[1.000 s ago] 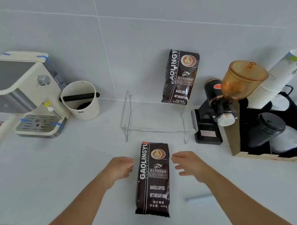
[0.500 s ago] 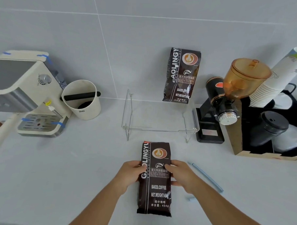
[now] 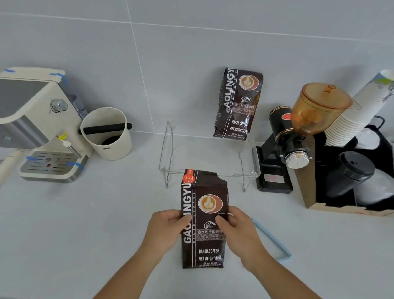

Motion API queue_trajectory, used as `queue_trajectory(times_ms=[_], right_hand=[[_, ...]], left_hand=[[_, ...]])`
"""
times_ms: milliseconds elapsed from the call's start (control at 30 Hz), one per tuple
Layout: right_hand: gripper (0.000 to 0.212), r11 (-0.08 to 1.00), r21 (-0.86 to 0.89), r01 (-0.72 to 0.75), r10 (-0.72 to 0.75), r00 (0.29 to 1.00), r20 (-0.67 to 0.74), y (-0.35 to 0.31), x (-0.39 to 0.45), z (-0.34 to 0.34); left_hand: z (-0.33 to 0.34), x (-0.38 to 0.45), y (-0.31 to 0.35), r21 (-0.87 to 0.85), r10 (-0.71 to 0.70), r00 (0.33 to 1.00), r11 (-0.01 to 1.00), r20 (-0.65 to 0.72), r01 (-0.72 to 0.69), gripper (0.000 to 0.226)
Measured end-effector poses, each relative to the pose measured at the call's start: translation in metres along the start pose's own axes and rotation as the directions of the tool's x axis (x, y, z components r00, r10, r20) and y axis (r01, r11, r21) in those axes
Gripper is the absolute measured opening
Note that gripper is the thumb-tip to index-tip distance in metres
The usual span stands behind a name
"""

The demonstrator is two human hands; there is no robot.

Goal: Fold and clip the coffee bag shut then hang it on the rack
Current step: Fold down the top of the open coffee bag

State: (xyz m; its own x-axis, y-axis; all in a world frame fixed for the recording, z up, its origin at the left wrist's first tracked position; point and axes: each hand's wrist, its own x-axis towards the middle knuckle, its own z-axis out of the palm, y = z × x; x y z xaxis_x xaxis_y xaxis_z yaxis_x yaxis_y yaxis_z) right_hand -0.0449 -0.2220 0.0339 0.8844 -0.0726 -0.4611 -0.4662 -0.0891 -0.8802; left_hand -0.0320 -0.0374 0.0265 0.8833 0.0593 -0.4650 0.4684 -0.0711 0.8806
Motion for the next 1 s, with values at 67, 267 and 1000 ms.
queue_trajectory(times_ms=[67, 267, 1000], right_hand=[[0.014, 0.999, -0.004, 0.054, -0.054, 0.998, -0.026, -0.008, -0.004, 0.000], [0.016, 0.983, -0.041, 0.177, -0.179, 0.983, -0.050, -0.022, -0.018, -0.005], [0.025, 0.900, -0.249, 0.358, -0.372, 0.928, -0.009, -0.032, -0.031, -0.026]], left_hand=[[0.002, -0.003, 0.004, 0.036, 0.054, 0.998, 0.998, -0.039, -0.052, 0.011], [0.009, -0.016, 0.016, 0.030, 0.201, 0.977, 0.979, -0.075, -0.199, 0.013], [0.007, -0.026, 0.037, 0.285, 0.367, 0.923, 0.902, -0.114, -0.323, 0.014]])
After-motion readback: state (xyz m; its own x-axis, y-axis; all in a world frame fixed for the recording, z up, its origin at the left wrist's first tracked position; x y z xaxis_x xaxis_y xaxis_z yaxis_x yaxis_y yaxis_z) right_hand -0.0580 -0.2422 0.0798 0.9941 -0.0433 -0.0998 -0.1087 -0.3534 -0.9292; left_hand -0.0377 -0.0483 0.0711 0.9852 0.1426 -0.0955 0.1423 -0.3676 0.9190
